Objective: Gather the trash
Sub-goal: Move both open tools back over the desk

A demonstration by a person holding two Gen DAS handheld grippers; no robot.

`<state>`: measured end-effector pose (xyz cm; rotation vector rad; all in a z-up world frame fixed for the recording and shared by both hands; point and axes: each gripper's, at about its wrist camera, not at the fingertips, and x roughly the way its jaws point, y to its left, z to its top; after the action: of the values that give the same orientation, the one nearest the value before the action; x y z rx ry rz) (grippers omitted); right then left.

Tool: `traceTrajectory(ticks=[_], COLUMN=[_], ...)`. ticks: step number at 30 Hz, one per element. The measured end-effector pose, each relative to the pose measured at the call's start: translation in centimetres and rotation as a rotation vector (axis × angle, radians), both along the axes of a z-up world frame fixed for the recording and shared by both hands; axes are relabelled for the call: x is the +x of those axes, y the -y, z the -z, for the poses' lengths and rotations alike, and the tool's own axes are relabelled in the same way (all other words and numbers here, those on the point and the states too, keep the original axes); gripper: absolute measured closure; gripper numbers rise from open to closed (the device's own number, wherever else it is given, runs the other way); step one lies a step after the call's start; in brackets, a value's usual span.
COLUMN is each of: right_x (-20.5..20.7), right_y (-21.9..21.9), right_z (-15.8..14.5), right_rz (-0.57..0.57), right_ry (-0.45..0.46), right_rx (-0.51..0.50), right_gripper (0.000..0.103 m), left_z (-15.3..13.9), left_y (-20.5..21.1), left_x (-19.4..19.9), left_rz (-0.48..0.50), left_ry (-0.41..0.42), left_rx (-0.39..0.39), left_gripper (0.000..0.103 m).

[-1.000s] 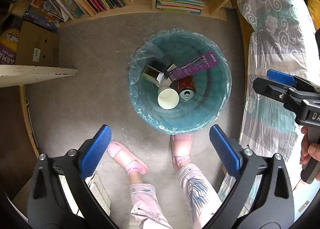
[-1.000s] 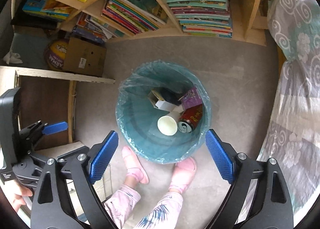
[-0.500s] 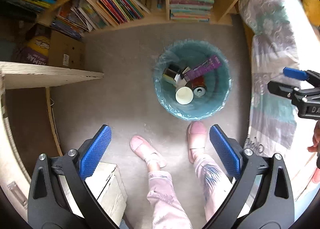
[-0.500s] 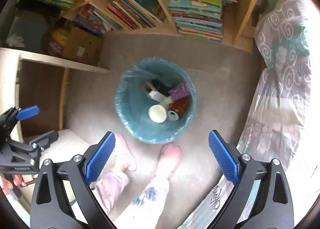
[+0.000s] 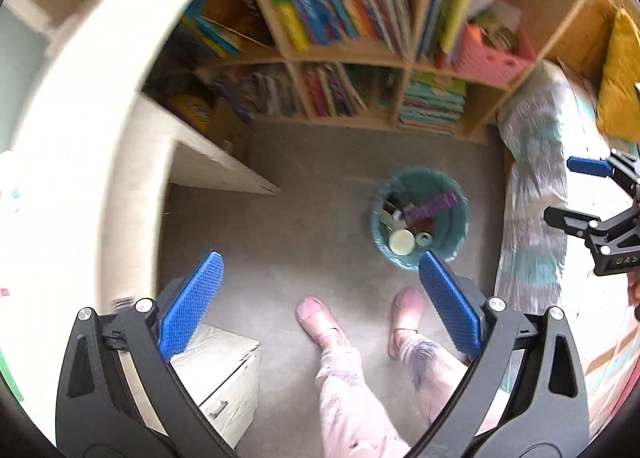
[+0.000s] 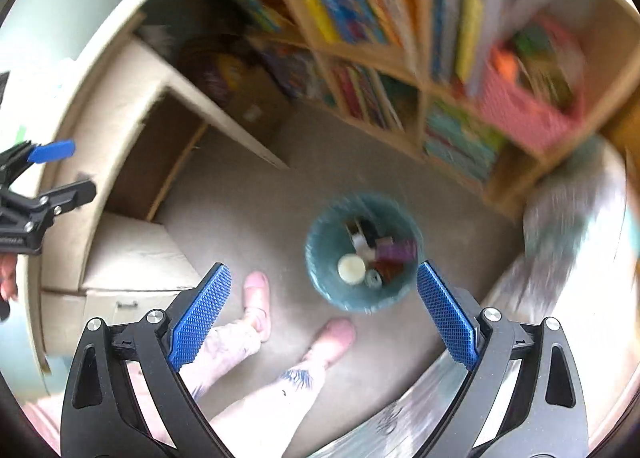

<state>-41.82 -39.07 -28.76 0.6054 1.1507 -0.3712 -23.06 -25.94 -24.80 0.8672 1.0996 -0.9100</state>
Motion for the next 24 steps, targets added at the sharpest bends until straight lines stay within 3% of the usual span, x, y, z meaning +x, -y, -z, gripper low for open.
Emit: traceTrajectory(ticks=[12, 24], right_x=[13.1, 27.0], right_y=[-3.3, -10.5], right_z=[-10.9, -17.4], right_rz=[-0.393, -0.669], right_ry=[0.16, 0.239], right_rx=[-0.071, -0.146], right_gripper=[0.01, 0.01], left_z=[-10.5, -14.1], left_y=[-11.3, -23.4], left_x=[7.5, 17.5], left_rz=[-0.236, -0.465], left_ry=[0.142, 0.216], left_rx=[-0.092, -0.086], left_gripper=[0.007, 0.007])
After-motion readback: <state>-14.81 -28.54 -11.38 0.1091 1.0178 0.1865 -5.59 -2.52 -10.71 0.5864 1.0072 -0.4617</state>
